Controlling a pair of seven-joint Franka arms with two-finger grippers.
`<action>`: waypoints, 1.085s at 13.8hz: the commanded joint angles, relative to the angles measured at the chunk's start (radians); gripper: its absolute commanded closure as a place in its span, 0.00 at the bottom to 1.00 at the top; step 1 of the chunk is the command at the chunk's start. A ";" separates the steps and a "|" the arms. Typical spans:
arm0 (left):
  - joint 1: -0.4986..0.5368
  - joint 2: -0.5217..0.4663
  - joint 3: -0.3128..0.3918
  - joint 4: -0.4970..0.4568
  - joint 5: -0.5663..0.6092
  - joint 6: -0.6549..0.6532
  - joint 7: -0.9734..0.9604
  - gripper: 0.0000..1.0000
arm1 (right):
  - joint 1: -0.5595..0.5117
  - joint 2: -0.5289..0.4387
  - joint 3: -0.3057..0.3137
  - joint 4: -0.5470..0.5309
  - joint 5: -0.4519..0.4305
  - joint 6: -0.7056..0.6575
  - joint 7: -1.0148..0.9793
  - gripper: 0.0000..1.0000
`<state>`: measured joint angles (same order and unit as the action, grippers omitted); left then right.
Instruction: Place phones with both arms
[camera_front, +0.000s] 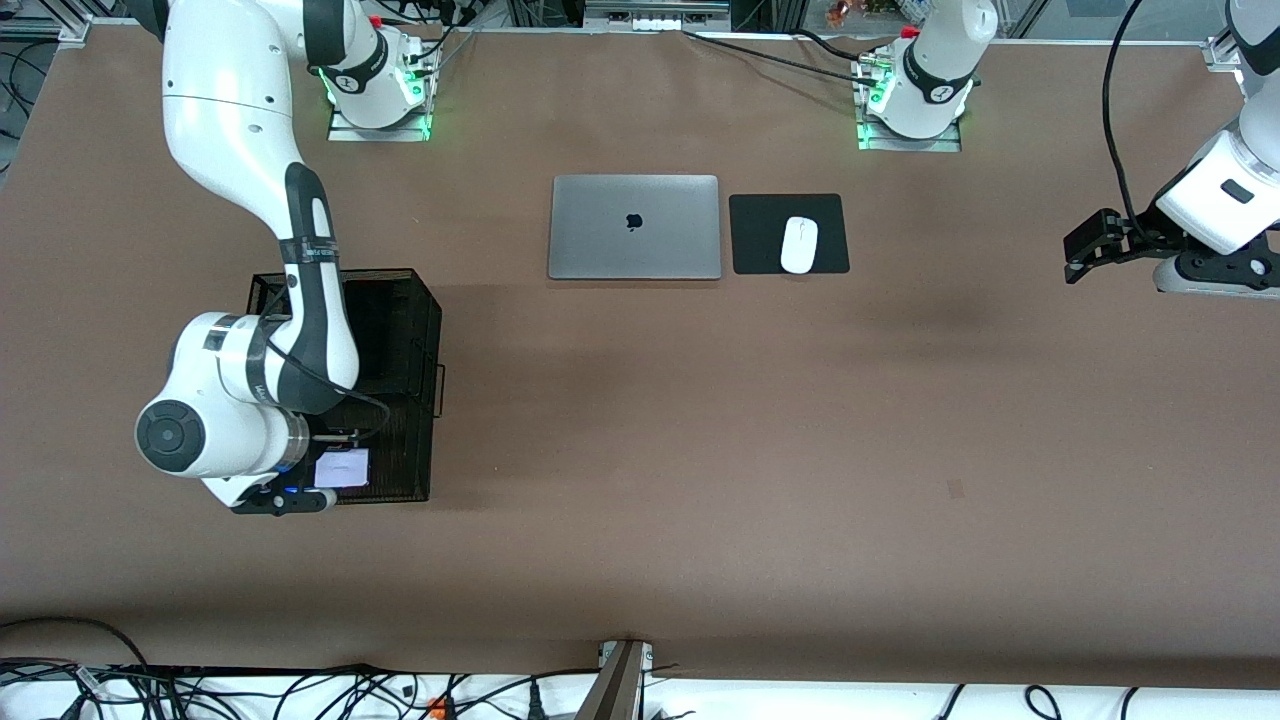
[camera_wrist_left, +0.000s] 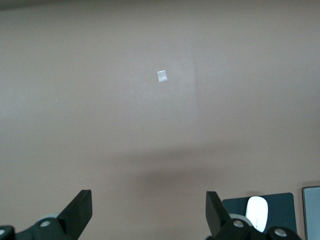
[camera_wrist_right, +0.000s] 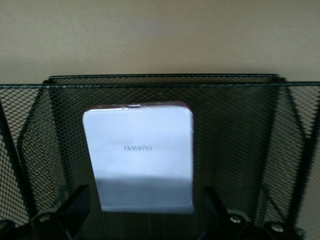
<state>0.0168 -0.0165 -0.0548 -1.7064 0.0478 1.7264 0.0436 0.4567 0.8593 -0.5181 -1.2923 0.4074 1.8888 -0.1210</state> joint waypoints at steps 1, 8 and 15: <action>-0.003 0.012 -0.004 0.030 0.012 -0.024 -0.005 0.00 | -0.013 -0.078 -0.019 -0.001 0.016 -0.049 -0.023 0.00; -0.003 0.012 -0.016 0.031 0.012 -0.024 -0.007 0.00 | 0.037 -0.330 -0.049 -0.028 -0.159 -0.273 -0.011 0.00; -0.001 0.012 -0.028 0.033 0.014 -0.028 -0.005 0.00 | -0.203 -0.727 0.301 -0.330 -0.442 -0.255 0.124 0.00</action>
<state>0.0164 -0.0164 -0.0794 -1.7041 0.0478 1.7234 0.0436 0.4019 0.2759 -0.3870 -1.4947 0.0290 1.6005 -0.0362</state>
